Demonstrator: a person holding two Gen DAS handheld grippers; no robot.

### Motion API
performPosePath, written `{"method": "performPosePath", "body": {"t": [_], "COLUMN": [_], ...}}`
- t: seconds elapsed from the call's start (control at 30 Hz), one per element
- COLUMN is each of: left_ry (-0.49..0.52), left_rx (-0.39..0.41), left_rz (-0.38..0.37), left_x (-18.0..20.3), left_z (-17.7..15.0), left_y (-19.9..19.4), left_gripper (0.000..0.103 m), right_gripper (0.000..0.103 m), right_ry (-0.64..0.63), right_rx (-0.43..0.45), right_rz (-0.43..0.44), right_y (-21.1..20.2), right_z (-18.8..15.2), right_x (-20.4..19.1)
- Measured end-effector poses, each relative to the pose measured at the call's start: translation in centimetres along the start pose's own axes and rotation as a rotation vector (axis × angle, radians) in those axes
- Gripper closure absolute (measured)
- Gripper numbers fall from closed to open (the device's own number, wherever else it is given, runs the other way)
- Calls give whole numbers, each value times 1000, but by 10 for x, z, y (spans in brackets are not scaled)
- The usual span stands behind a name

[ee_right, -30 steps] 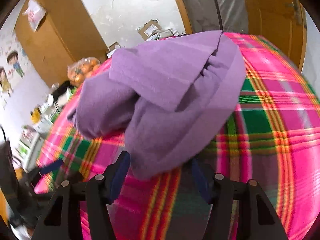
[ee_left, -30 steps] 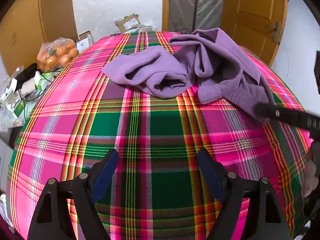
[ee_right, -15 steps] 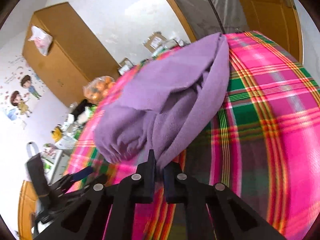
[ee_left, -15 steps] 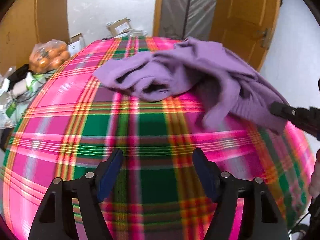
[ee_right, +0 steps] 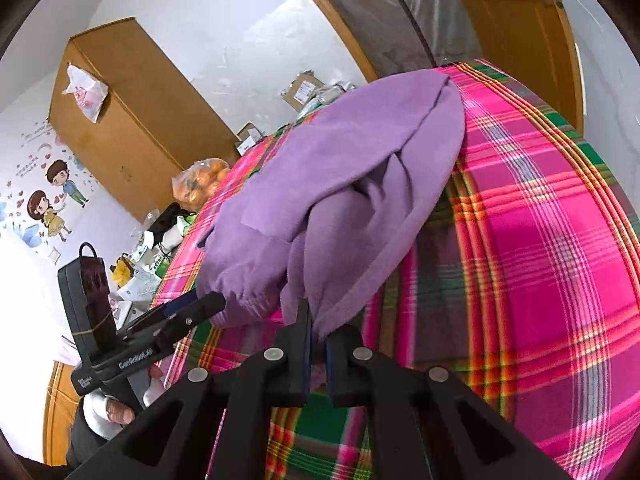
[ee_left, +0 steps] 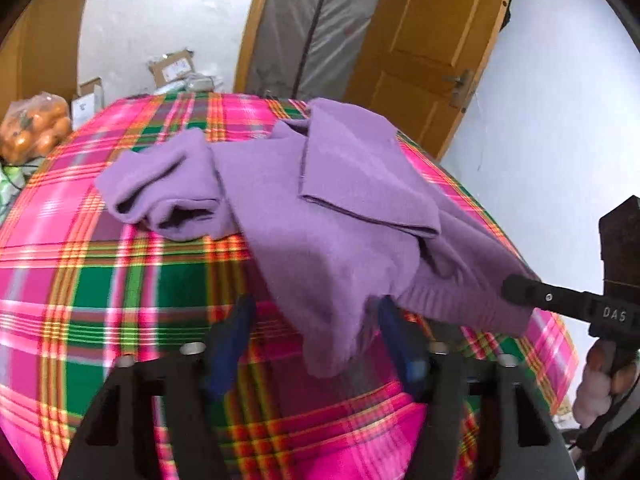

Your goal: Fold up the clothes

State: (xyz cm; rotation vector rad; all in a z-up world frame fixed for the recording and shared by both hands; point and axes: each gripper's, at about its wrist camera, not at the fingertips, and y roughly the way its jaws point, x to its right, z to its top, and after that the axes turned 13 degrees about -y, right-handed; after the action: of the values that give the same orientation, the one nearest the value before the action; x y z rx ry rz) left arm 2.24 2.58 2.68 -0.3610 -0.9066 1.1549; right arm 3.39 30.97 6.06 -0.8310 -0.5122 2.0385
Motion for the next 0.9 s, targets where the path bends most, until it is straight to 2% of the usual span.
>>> {"method": "performPosePath", "body": {"t": [0.03,0.07,0.1,0.13,0.27,0.4,0.67,0.73,0.83,0.9], "left_ry": [-5,-13,-19,-19,-21,-57,-187,-208,-244,-285], "left_rx": [-19,-41,-53,-53,-18,86,328,375,445,447], "left_rz": [-12,-26,-36,-40,-44,-5,140,171,226,263], "left_x": [1,3,5,8,10,-5,-66,-78,-97,-113], "left_z": [0,1,-2,-4,-6,6,47,54,62,63], "left_y": [5,10,10,10,0,-30,-120,-139,-166,-170], "left_gripper": [70,79,83,93,95,95,97,97,97,97], "right_gripper": [97,97,97,97,97,97,98,98,97,94], "right_ry": [-3,-5,-11,-19,-53,-104,-299,-368,-370,-364], "right_rx": [-1,-2,-3,-4,-13,-12,-12,11,8,3], "right_rz": [1,2,3,4,16,63,281,371,371,361], "right_y": [-1,-1,-2,-2,0,-1,7,6,10,14], "right_z": [0,0,1,1,1,3,19,26,26,26], "right_x": [-1,-2,-4,-6,-17,-35,-111,-142,-140,-136]}}
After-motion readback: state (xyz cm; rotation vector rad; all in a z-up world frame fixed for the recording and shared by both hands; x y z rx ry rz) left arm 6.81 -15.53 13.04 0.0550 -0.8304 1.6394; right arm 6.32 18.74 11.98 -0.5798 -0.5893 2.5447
